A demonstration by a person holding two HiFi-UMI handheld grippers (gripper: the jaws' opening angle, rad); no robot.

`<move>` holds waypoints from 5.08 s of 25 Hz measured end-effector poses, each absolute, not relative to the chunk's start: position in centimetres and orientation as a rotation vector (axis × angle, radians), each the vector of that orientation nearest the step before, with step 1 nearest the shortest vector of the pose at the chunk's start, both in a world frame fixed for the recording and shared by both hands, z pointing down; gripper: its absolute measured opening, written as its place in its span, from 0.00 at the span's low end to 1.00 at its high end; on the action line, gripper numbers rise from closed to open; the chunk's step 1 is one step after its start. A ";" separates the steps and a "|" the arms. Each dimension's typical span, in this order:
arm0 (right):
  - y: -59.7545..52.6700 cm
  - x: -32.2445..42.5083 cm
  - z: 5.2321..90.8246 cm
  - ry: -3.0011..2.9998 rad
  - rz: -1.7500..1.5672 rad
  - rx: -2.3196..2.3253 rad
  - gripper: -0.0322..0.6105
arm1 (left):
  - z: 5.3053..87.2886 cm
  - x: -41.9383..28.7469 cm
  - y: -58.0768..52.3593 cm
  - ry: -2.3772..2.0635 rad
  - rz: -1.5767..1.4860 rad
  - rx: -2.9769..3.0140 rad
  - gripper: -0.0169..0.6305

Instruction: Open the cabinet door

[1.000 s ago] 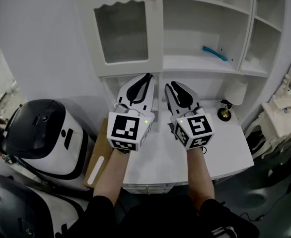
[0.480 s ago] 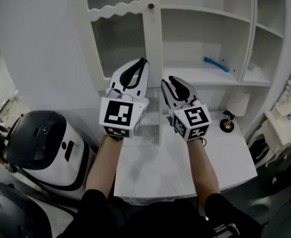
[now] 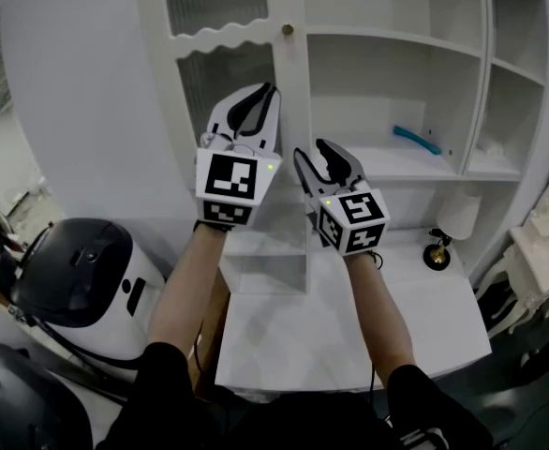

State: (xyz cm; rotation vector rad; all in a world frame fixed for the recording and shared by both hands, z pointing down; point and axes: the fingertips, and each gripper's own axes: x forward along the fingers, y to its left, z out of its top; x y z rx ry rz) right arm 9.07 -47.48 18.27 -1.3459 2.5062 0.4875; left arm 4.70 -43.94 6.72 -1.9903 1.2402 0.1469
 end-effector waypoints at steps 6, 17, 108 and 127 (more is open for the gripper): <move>-49.4 8.6 17.6 2.530 0.522 -1.336 0.32 | 4.3 5.9 -46.2 1.221 0.083 -1.907 0.12; -52.0 8.7 16.6 2.547 0.558 -1.294 0.32 | 0.1 6.5 -50.1 1.241 0.068 -1.846 0.15; -31.9 0.5 16.2 2.577 0.323 -0.905 0.17 | -2.0 -2.5 -31.9 1.100 0.352 -1.839 0.16; -26.7 -7.9 16.2 2.574 0.361 -0.749 0.20 | -1.9 -10.6 -27.6 1.113 0.351 -1.862 0.16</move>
